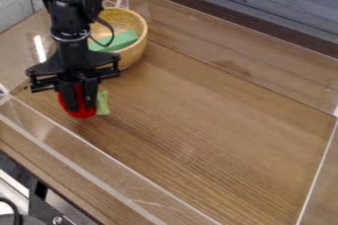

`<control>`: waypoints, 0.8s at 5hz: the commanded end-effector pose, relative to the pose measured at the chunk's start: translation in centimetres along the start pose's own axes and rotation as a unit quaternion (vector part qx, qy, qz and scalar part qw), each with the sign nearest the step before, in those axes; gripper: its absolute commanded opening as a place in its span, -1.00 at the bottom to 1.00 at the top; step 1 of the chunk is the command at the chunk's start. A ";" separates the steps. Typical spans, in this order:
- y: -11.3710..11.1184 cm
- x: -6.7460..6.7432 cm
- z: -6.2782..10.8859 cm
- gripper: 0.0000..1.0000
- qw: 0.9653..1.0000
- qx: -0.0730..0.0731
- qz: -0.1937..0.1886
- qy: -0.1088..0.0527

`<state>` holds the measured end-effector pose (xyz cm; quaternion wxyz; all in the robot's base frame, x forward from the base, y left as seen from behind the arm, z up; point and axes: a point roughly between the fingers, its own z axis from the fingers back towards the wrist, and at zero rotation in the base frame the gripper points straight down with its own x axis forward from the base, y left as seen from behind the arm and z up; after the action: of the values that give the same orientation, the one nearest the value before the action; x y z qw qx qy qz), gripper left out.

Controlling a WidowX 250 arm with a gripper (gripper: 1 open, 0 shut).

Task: Move the red object to the left side of the table

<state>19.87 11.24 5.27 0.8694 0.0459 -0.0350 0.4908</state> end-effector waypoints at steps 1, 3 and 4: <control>0.2 0.5 -0.3 -1.00 0.999 0.003 0.032 0.003; 0.4 0.9 -1.1 1.00 0.997 0.011 0.073 0.033; 0.4 1.1 -1.4 1.00 0.995 0.013 0.087 0.046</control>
<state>19.68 11.91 3.48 0.8264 0.0318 0.0209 0.5618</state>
